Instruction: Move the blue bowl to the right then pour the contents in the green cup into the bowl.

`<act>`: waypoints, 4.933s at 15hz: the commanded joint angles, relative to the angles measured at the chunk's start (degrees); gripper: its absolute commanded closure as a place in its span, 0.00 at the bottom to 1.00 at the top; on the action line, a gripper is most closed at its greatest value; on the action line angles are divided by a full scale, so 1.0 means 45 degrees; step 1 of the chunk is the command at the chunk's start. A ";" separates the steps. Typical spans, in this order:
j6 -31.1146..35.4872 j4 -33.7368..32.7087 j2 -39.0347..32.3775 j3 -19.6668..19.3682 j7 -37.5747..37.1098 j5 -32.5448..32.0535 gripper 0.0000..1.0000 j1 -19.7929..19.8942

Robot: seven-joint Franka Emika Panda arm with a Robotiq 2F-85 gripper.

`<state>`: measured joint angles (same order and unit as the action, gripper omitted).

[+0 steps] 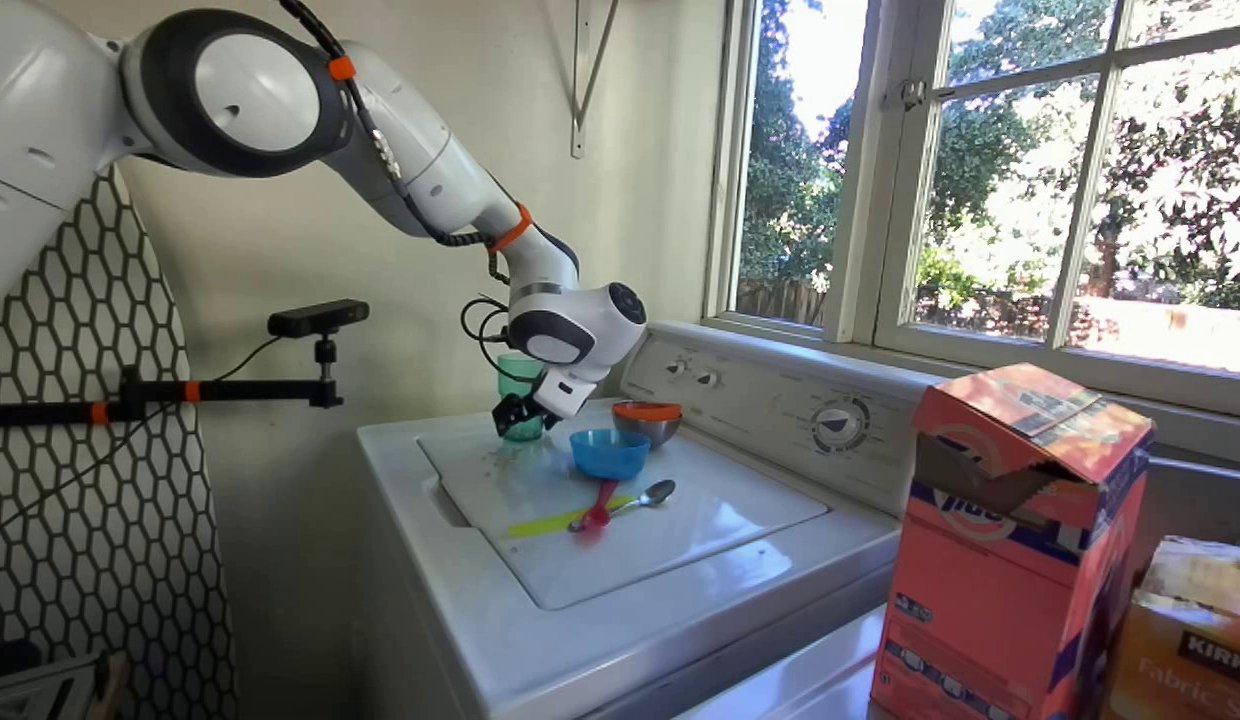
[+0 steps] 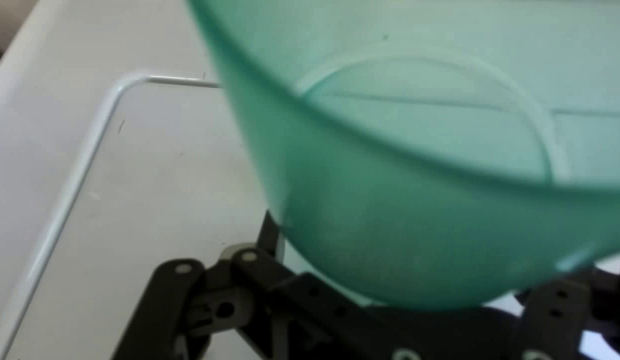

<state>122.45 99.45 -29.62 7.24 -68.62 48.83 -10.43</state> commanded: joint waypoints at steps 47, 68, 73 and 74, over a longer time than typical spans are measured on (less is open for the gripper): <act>-0.0752 -0.0700 0.2894 -0.2045 -0.5727 -1.5827 0.50 -0.0718; -0.3418 -0.0516 0.1801 -0.0881 -1.2612 -2.7226 0.50 -0.1459; -0.3941 -0.0376 0.1596 -0.0633 -1.3254 -2.8628 0.50 -0.1464; -0.4105 -0.0325 0.1597 -0.0551 -1.3299 -2.8747 0.50 -0.1463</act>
<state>106.40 96.70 -22.53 3.64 -125.51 -77.19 -16.90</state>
